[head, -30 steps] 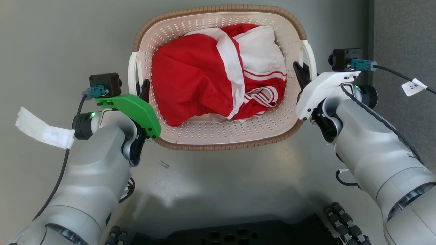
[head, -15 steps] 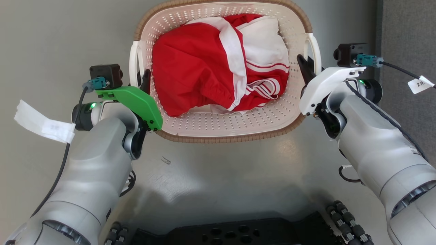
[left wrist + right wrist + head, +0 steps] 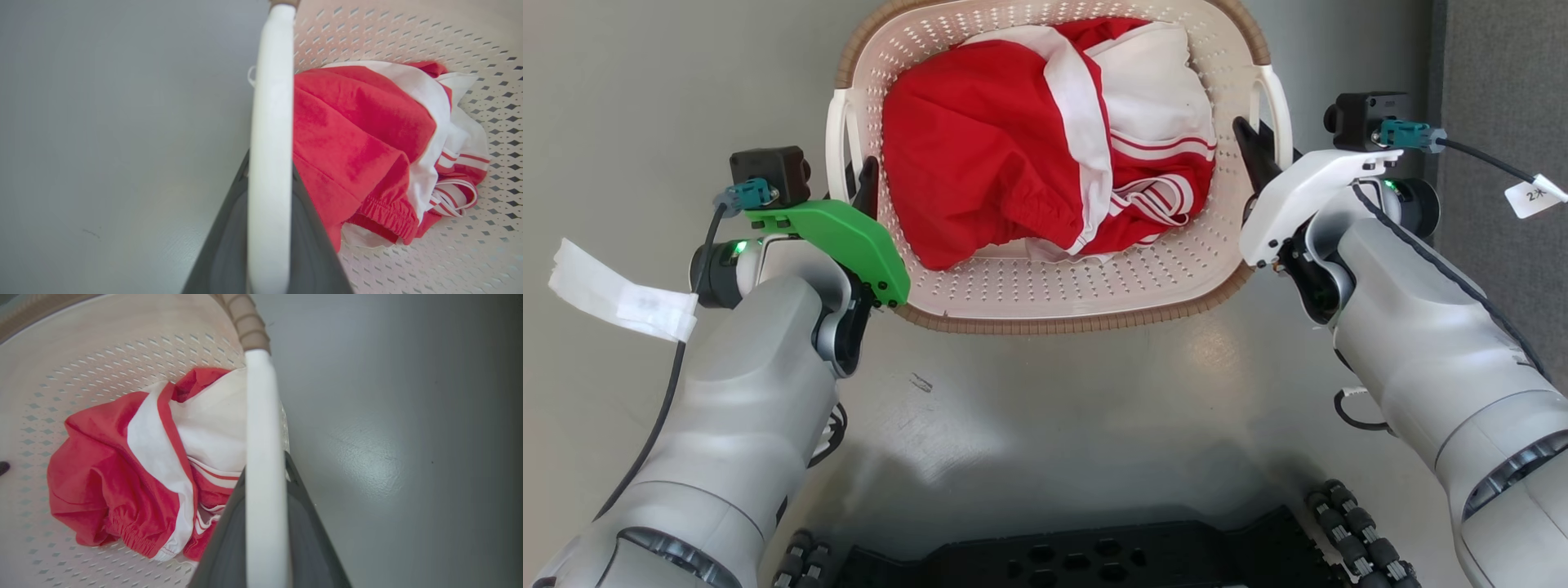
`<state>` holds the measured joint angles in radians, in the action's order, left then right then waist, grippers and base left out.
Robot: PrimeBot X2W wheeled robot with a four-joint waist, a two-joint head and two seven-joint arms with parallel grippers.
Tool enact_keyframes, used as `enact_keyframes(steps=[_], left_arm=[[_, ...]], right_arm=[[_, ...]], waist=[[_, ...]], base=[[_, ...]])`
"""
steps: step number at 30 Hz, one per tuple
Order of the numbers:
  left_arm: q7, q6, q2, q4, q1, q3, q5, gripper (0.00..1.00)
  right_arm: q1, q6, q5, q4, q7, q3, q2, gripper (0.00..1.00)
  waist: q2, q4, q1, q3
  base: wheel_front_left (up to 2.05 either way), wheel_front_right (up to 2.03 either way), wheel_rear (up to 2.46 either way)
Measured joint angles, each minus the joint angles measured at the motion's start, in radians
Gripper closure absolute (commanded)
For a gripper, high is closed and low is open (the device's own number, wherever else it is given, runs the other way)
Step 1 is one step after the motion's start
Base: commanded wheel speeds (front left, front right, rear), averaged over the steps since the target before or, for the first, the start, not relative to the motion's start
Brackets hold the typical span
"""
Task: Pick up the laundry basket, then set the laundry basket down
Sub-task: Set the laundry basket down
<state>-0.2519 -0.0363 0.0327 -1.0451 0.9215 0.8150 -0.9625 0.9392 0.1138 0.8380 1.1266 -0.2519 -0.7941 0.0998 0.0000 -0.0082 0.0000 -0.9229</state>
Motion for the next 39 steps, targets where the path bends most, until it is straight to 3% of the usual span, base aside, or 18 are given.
enact_keyframes(steps=[30,32,33,34,35,36,37,39], left_arm=[[0.000,0.000,0.000,0.005,-0.010,-0.008,0.015,1.00],[0.000,0.000,0.000,0.005,-0.010,-0.009,0.021,1.00],[0.000,0.000,0.000,0.005,-0.010,-0.010,0.025,0.74],[0.000,-0.001,0.000,0.004,-0.010,-0.010,0.027,0.58],[0.000,-0.004,0.000,0.004,-0.011,-0.011,0.028,0.04],[0.000,-0.005,0.000,0.004,-0.011,-0.011,0.029,0.00],[0.000,-0.007,-0.001,0.004,-0.011,-0.012,0.032,0.00],[0.000,-0.014,-0.002,0.005,-0.011,-0.012,0.033,0.00]], right_arm=[[-0.005,0.000,-0.005,0.005,0.000,0.003,-0.002,1.00],[-0.005,0.000,-0.005,0.005,0.000,0.005,-0.002,0.94],[-0.005,0.000,-0.005,0.005,0.000,0.006,-0.002,0.79],[-0.005,0.000,-0.005,0.005,0.000,0.007,-0.002,0.74],[-0.005,0.002,-0.005,0.005,0.000,0.007,-0.002,0.60],[-0.005,0.003,-0.005,0.005,0.000,0.007,-0.003,0.07],[-0.005,0.007,-0.005,0.005,0.000,0.007,-0.004,0.00],[-0.005,0.010,-0.005,0.003,0.000,0.007,-0.005,0.00]], waist=[[0.0000,-0.001,0.0000,-0.008],[0.0000,-0.002,0.0000,-0.007],[0.0000,-0.002,0.0000,-0.007],[0.0000,-0.003,0.0000,-0.006],[0.0000,-0.003,0.0000,-0.006],[0.0000,-0.003,0.0000,-0.006],[0.0000,-0.003,0.0000,-0.005],[0.0000,-0.003,0.0000,-0.005]], base=[[0.00,0.00,0.00],[0.00,0.00,0.00],[0.00,0.00,0.00],[0.00,0.00,0.00],[0.00,0.00,0.00],[0.00,0.00,0.00],[0.00,0.00,0.00],[0.00,0.00,0.00]])
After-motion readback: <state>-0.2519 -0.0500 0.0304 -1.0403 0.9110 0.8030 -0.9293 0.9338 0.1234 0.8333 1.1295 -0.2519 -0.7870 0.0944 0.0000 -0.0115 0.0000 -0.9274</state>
